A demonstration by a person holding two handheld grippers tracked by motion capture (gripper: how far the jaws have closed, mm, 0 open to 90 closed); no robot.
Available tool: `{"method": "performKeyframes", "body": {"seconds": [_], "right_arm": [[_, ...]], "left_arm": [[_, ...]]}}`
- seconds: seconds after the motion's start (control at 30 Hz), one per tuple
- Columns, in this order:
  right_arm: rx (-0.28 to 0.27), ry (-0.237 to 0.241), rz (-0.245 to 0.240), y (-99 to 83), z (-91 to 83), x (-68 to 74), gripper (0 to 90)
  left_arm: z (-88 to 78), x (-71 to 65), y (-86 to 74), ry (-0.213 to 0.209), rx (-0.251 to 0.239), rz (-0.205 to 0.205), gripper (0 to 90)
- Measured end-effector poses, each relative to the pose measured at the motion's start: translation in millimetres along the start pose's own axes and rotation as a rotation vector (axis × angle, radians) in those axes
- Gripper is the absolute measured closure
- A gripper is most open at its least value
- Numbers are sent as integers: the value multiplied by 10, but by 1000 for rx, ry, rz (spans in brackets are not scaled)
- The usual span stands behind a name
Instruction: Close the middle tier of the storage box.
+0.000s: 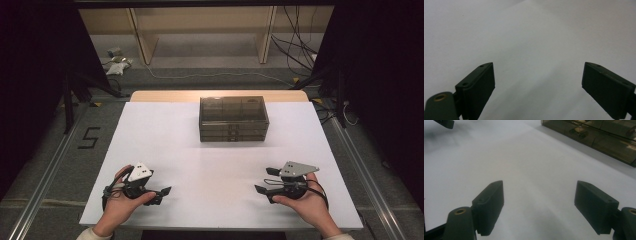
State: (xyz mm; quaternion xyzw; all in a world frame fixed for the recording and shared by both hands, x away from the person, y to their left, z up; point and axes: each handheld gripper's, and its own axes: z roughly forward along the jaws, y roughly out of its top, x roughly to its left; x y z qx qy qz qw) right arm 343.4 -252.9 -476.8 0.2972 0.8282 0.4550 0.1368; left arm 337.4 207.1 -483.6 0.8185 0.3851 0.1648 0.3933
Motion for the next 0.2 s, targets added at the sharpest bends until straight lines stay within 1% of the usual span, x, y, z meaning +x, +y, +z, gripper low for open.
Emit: {"method": "performKeyframes", "body": {"seconds": [0.1,0.2], "right_arm": [[-1,3,10,-30,-19,2,247],[-7,7,8,-47,-29,12,247]], "left_arm": [[4,4,2,-5,0,2,113],[12,21,7,-18,-10,-11,87]]}}
